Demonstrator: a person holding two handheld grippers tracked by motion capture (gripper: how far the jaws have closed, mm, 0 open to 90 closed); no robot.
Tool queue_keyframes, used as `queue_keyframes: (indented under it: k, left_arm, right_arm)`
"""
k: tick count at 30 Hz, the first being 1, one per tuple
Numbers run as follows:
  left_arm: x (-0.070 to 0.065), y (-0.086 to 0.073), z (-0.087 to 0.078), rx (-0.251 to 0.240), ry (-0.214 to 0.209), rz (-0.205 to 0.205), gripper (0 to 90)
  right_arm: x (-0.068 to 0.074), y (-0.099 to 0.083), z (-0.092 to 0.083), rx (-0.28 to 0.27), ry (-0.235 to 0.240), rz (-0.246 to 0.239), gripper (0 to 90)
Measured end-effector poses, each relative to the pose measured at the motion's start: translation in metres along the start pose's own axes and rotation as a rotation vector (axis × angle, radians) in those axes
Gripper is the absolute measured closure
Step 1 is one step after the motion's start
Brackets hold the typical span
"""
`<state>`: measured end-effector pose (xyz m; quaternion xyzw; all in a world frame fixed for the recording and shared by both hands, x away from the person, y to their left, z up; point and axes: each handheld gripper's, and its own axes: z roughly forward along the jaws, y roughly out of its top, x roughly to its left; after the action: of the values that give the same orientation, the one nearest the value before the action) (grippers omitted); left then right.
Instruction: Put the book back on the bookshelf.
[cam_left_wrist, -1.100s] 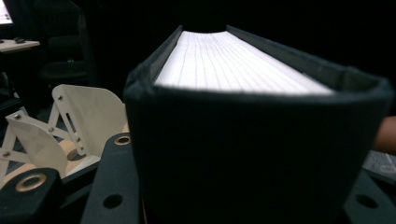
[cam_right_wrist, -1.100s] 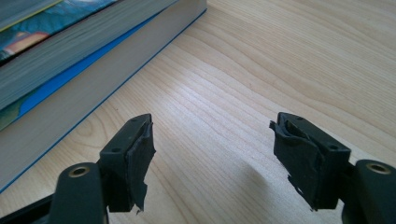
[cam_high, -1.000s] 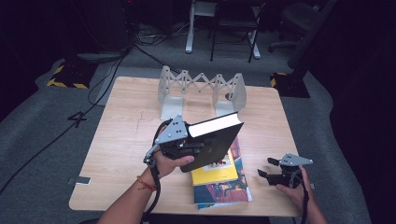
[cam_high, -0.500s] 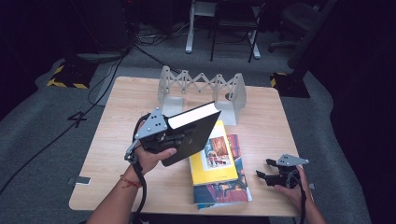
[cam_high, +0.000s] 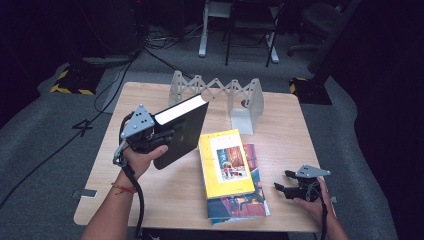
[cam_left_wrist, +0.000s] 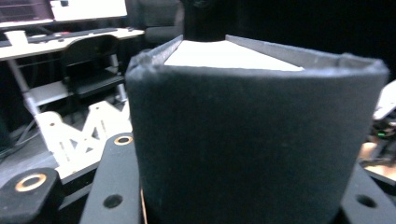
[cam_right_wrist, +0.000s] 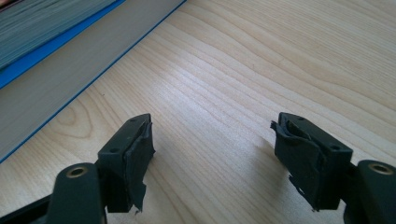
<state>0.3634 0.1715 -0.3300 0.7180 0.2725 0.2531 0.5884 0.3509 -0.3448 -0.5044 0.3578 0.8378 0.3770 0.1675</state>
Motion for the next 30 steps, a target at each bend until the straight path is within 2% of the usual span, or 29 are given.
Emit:
queue_keyframes:
  k: [5,12,23,27,30]
  left_arm:
    - [0.012,-0.005,-0.002,0.007,0.058,-0.016,53.2]
    - [0.029,-0.008,0.007,0.023,0.108,-0.053,53.2]
    - [0.045,-0.013,0.035,0.071,0.173,-0.074,53.2]
    - [0.05,-0.014,0.047,0.093,0.2,-0.068,53.2]
    - [0.055,-0.015,0.055,0.092,0.213,-0.079,53.2]
  right_arm:
    - [0.0,0.0,0.0,0.001,-0.002,0.002,28.3]
    - [0.0,0.0,0.0,0.001,-0.003,0.002,28.3]
    - [0.0,0.0,0.0,0.001,-0.003,0.003,28.4]
    - [0.0,0.0,0.0,0.001,-0.003,0.002,28.4]
    - [0.0,0.0,0.0,0.001,-0.004,0.002,28.4]
